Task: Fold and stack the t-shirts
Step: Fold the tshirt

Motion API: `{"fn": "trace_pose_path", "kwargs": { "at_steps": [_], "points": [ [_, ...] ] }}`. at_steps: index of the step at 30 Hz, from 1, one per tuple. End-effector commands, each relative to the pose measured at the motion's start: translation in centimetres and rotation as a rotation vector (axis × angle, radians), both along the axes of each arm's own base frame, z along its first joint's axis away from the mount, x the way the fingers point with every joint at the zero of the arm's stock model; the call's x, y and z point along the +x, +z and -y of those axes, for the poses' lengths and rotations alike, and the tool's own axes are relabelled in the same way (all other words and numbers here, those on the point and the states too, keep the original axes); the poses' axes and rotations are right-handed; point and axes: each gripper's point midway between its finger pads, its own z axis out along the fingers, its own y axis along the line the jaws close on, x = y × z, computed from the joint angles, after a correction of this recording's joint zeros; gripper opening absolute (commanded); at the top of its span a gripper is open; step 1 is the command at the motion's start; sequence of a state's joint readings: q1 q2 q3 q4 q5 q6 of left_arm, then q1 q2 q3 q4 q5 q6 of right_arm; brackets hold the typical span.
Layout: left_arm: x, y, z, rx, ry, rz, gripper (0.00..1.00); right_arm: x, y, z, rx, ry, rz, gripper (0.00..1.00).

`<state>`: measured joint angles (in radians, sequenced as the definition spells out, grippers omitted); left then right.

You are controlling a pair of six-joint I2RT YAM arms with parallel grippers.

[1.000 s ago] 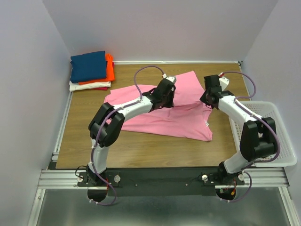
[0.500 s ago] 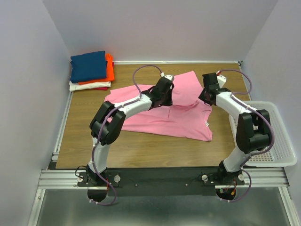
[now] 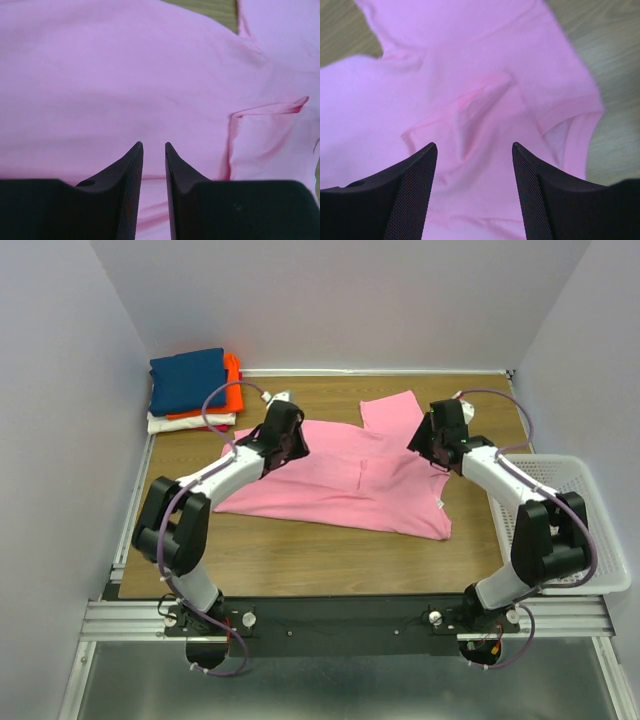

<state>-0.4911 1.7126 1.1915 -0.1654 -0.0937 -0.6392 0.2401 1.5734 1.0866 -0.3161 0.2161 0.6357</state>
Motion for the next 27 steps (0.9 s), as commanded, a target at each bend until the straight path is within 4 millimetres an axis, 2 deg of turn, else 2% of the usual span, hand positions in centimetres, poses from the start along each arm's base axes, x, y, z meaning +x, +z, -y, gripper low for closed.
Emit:
{"fn": "trace_pose_path", "kwargs": {
  "at_steps": [1,3,4,5,11,14,15,20,27],
  "points": [
    [-1.9,-2.1,-3.9,-0.021,0.132,-0.04,0.31,-2.9,-0.9,-4.2,0.052,0.095,-0.014,0.68],
    [-2.4,-2.2,-4.9,-0.039,0.161,-0.04,0.32,-4.5,-2.1,-5.9,0.062,0.128,-0.042,0.68],
    [-3.0,-3.2,-5.9,-0.032,0.183,-0.06,0.31,-4.9,-2.4,-6.5,0.063,0.141,-0.049,0.68],
    [-3.2,-3.3,-6.5,-0.035,0.201,-0.061,0.31,-5.6,-2.8,-7.6,0.061,0.168,-0.056,0.68],
    [-4.5,-6.0,-9.1,-0.043,0.256,-0.114,0.3,-7.9,-4.6,-10.1,0.07,0.219,-0.099,0.68],
    [-5.0,-7.2,-10.1,-0.038,0.282,-0.14,0.28,-9.0,-5.2,-10.1,0.079,0.208,-0.114,0.67],
    [-4.6,-7.3,-10.9,-0.048,0.301,-0.136,0.27,-9.2,-5.4,-10.0,0.081,0.205,-0.117,0.67],
    [-4.7,-9.3,-12.5,-0.062,0.309,-0.186,0.27,-10.6,-6.6,-9.1,0.073,0.188,-0.141,0.67],
    [-4.4,-9.2,-13.9,-0.065,0.34,-0.181,0.27,-12.4,-8.3,-7.7,0.053,0.163,-0.18,0.67]
  ]
}}
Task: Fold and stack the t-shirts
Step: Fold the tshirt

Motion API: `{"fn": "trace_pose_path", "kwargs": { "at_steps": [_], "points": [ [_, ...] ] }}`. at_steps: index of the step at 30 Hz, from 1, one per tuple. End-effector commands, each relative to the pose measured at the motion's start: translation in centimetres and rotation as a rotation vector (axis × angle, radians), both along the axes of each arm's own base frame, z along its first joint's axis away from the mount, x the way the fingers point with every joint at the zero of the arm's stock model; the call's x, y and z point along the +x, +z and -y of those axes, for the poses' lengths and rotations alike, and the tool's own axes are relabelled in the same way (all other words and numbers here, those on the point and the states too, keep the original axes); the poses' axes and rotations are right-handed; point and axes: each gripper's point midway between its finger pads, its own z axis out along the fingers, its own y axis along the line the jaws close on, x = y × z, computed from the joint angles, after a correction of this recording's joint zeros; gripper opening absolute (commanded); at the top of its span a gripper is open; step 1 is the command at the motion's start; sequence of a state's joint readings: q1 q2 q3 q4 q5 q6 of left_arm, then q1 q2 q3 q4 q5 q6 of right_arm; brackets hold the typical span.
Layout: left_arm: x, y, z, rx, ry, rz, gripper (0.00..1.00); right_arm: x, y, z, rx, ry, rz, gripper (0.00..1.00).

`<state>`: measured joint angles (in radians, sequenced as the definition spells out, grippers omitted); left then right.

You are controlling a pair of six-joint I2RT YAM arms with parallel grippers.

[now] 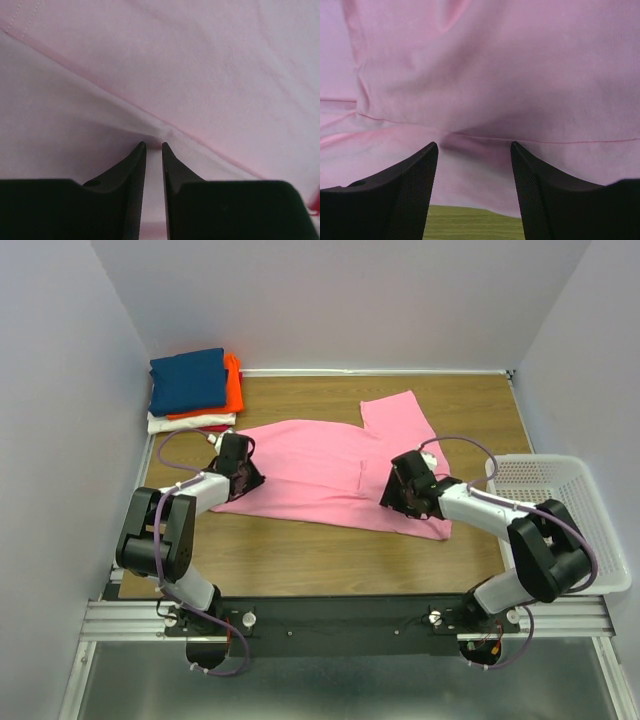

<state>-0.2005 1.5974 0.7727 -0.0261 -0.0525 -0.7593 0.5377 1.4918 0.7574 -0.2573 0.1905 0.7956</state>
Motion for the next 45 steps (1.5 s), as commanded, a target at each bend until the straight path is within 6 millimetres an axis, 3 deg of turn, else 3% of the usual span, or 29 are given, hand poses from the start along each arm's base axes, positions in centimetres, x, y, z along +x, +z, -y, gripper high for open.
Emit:
{"fn": "trace_pose_path", "kwargs": {
  "at_steps": [1,7,15,26,30,35,41,45],
  "points": [
    [-0.1,-0.2,-0.5,-0.008,-0.002,0.002,0.27,-1.1,-0.5,0.8,-0.002,-0.037,-0.002,0.68],
    [-1.5,0.0,-0.4,-0.048,0.016,-0.004,0.27,-2.4,-0.5,1.2,0.029,-0.061,-0.012,0.7],
    [-5.1,0.0,-0.3,-0.102,0.029,-0.016,0.26,-5.2,-1.1,2.7,0.031,-0.118,-0.078,0.71],
    [-8.9,0.5,-0.7,-0.115,0.046,-0.002,0.25,-7.8,0.0,4.8,0.076,-0.198,-0.115,0.72],
    [-9.2,0.5,-1.4,-0.086,0.055,0.012,0.25,-7.9,0.7,5.6,0.087,-0.232,-0.092,0.72],
    [-8.1,2.6,-2.1,-0.046,0.073,0.052,0.27,-7.1,2.4,5.5,0.084,-0.189,-0.042,0.72],
    [-7.4,5.5,-5.0,0.014,0.186,0.1,0.33,-5.6,4.4,5.1,0.101,-0.209,0.002,0.72],
    [-7.3,5.3,-8.1,0.018,0.303,0.079,0.33,-4.8,4.8,4.8,0.105,-0.225,-0.001,0.7]
  ]
}}
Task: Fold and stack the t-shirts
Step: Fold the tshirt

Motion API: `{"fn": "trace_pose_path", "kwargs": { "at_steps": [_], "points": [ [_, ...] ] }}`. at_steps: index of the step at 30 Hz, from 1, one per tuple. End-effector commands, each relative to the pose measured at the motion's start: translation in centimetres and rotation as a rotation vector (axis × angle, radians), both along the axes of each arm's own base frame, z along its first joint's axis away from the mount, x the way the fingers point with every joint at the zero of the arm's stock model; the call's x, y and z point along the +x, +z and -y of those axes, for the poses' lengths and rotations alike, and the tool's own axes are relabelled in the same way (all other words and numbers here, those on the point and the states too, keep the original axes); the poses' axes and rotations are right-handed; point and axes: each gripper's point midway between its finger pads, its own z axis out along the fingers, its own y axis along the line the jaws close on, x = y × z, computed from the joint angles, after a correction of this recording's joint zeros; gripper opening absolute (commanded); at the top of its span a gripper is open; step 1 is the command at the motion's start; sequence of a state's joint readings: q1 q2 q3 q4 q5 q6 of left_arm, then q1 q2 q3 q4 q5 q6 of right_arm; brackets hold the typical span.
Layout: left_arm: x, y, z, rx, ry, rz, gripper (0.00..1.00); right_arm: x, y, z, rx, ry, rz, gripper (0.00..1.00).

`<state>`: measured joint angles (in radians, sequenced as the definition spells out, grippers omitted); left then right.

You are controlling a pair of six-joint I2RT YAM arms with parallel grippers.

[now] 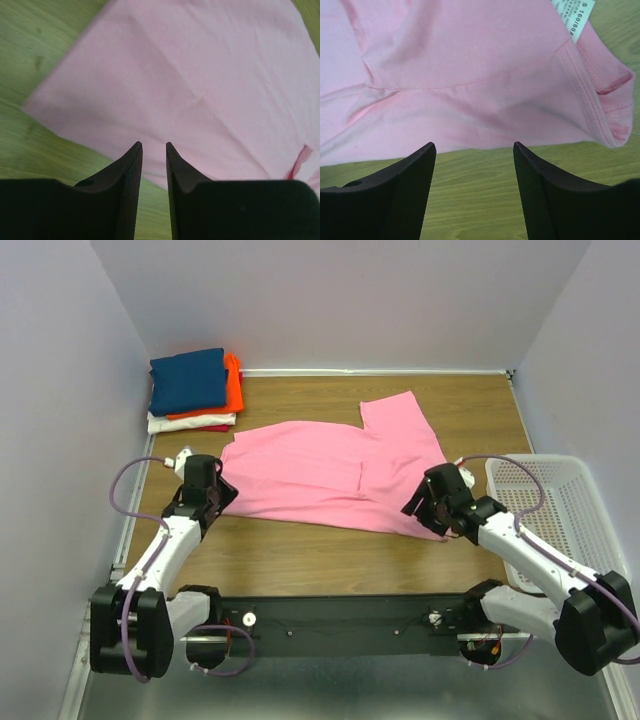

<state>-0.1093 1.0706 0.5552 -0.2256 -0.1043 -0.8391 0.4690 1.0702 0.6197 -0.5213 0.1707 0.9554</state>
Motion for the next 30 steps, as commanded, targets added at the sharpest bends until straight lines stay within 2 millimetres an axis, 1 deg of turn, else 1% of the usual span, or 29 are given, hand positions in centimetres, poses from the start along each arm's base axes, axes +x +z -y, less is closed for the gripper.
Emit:
{"fn": "trace_pose_path", "kwargs": {
  "at_steps": [1,2,3,4,5,6,7,8,9,10,11,12,13,14,15,16,17,18,19,20,23,25,26,27,28,30],
  "points": [
    [-0.4,-0.6,-3.7,0.043,0.143,-0.046,0.33,1.2,0.8,0.2,-0.024,-0.034,0.002,0.7],
    [0.1,-0.8,-4.0,0.04,0.151,-0.042,0.33,1.8,1.3,0.1,-0.026,-0.039,0.014,0.7],
    [0.3,-1.3,-4.8,0.036,0.164,-0.049,0.31,2.4,1.3,0.1,-0.045,-0.039,0.012,0.68],
    [0.8,-0.8,-5.0,0.034,0.173,-0.022,0.31,2.4,0.8,0.2,-0.062,-0.033,-0.002,0.68],
    [1.7,-0.5,-5.2,0.037,0.177,0.006,0.29,3.1,0.9,0.2,-0.086,-0.024,-0.002,0.67],
    [2.2,-0.5,-5.1,0.034,0.171,0.019,0.29,3.6,1.5,-0.1,-0.078,-0.023,0.015,0.67],
    [2.6,-0.5,-4.9,0.031,0.161,0.028,0.29,4.0,1.0,0.3,-0.114,-0.027,0.007,0.67],
    [3.2,-0.1,-4.9,0.029,0.157,0.038,0.29,4.8,1.5,0.2,-0.122,-0.028,0.024,0.67],
    [3.5,-0.8,-5.1,0.035,0.164,0.016,0.29,5.1,1.2,0.2,-0.144,-0.021,0.016,0.66],
    [3.7,-1.0,-5.3,0.041,0.173,0.005,0.29,5.4,1.1,0.5,-0.166,-0.028,0.019,0.66],
    [4.3,-0.7,-5.7,0.06,0.189,0.004,0.29,6.0,1.3,0.4,-0.169,-0.025,0.034,0.66],
    [4.0,-1.9,-6.0,0.078,0.193,-0.048,0.3,6.6,1.7,0.2,-0.176,-0.017,0.047,0.67],
    [4.0,-2.2,-6.3,0.09,0.207,-0.069,0.31,6.9,1.3,0.2,-0.19,-0.018,0.04,0.67],
    [4.1,-2.2,-6.8,0.112,0.227,-0.076,0.36,7.2,1.3,0.2,-0.193,-0.018,0.043,0.67],
    [3.9,-2.5,-7.0,0.125,0.23,-0.095,0.4,7.7,1.6,-0.1,-0.193,-0.012,0.051,0.67],
    [3.9,-2.4,-7.5,0.147,0.249,-0.101,0.45,7.9,1.4,-0.2,-0.195,-0.009,0.049,0.67],
    [4.0,-2.3,-7.8,0.158,0.255,-0.097,0.46,8.1,1.3,-0.3,-0.198,-0.006,0.048,0.67],
    [4.3,-1.9,-8.1,0.179,0.256,-0.09,0.51,8.3,1.1,-0.3,-0.201,0.0,0.044,0.67],
    [4.1,-2.0,-8.3,0.192,0.26,-0.098,0.51,8.4,1.2,-0.5,-0.197,0.007,0.048,0.67],
    [4.2,-1.7,-8.7,0.212,0.272,-0.1,0.54,8.4,1.0,-0.7,-0.195,0.015,0.044,0.67],
    [3.2,-2.3,-8.8,0.21,0.284,-0.139,0.54,8.2,0.7,-0.9,-0.187,0.031,0.032,0.67],
    [2.5,-2.3,-8.8,0.195,0.309,-0.143,0.54,7.8,0.7,-1.0,-0.171,0.03,0.028,0.67],
    [1.8,-2.7,-9.0,0.206,0.318,-0.157,0.54,7.7,0.7,-1.1,-0.166,0.033,0.026,0.67],
    [1.4,-2.4,-9.0,0.205,0.324,-0.154,0.54,7.5,0.9,-1.1,-0.157,0.03,0.033,0.67],
    [0.7,-2.8,-9.1,0.206,0.332,-0.167,0.54,6.9,0.6,-1.0,-0.15,0.037,0.022,0.67],
    [-0.1,-2.6,-9.0,0.195,0.342,-0.161,0.54,6.2,0.5,-0.8,-0.142,0.035,0.02,0.67]
  ]
}}
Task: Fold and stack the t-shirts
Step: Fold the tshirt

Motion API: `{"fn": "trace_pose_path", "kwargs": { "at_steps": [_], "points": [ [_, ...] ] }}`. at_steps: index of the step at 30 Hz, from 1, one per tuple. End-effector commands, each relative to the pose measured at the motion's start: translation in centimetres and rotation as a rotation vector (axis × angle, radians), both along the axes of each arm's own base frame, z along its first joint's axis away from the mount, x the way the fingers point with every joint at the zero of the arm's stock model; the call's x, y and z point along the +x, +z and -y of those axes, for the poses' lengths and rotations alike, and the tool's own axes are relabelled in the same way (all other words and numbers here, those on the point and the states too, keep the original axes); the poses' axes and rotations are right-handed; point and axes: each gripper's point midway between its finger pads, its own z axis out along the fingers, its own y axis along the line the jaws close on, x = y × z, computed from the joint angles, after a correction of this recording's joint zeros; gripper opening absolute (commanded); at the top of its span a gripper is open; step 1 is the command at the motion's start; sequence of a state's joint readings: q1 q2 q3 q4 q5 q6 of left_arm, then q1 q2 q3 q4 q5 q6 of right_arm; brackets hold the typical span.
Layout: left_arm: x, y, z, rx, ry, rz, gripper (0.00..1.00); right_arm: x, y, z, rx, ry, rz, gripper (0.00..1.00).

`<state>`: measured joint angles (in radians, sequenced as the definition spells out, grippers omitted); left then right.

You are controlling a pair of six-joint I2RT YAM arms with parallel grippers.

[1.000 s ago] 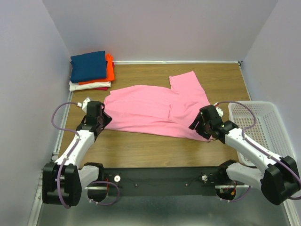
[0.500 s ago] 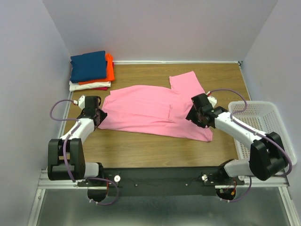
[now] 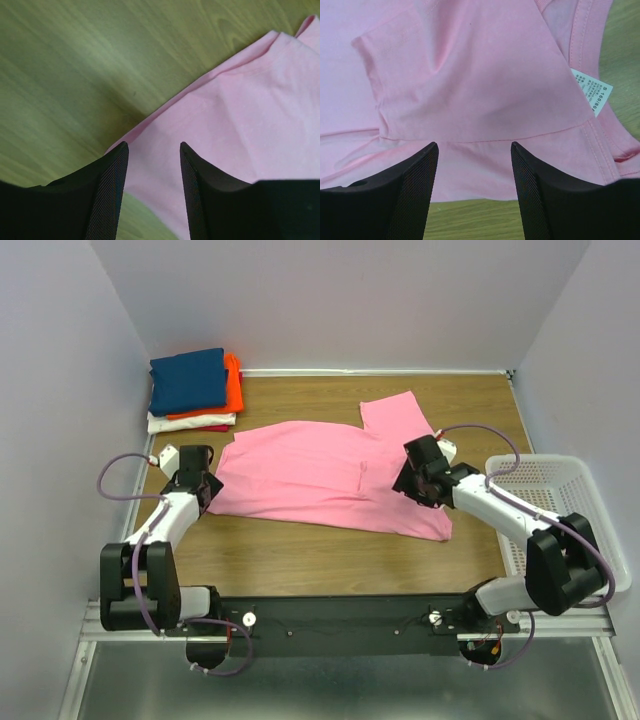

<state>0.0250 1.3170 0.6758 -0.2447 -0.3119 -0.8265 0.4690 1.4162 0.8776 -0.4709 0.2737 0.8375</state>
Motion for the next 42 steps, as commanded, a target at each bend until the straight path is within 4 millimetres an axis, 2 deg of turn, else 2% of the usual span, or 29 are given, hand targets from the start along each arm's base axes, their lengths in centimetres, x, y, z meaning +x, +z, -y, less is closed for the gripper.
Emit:
{"fn": "trace_pose_path", "kwargs": {
  "at_steps": [1,5,8,13,22,25,26,28,38,42],
  "points": [
    [-2.7,0.0,-1.1,0.028,0.077,-0.018,0.54,-1.0,0.7,0.4,0.035,-0.008,0.023,0.67],
    [-4.0,-1.0,-0.6,-0.002,0.07,-0.03,0.54,-2.4,0.5,0.7,0.055,-0.01,0.02,0.68],
    [-4.0,-1.8,0.0,-0.022,0.046,-0.033,0.54,-3.2,0.3,1.1,0.062,-0.02,0.014,0.68],
    [-3.3,-2.6,0.4,-0.037,0.017,-0.062,0.53,-4.3,-0.3,1.4,0.069,-0.033,-0.009,0.68],
    [-2.4,-2.9,0.4,-0.032,0.008,-0.069,0.41,-4.8,-0.6,1.7,0.077,-0.072,-0.03,0.68],
    [-2.2,-3.0,0.6,-0.036,-0.012,-0.071,0.21,-5.0,-1.0,2.1,0.057,-0.086,-0.037,0.68],
    [-2.3,-3.1,0.7,-0.042,-0.017,-0.071,0.09,-5.1,-1.2,2.2,0.053,-0.09,-0.042,0.68],
    [-2.6,-3.2,1.0,-0.048,-0.03,-0.07,0.0,-5.5,-1.9,2.4,0.048,-0.106,-0.062,0.68],
    [-5.0,-2.0,2.2,-0.113,-0.042,-0.027,0.0,-6.9,-4.1,3.7,0.029,-0.179,-0.128,0.68],
    [-5.5,-1.1,3.1,-0.169,-0.046,0.029,0.0,-8.5,-5.9,5.0,0.015,-0.236,-0.18,0.68]
  ]
}}
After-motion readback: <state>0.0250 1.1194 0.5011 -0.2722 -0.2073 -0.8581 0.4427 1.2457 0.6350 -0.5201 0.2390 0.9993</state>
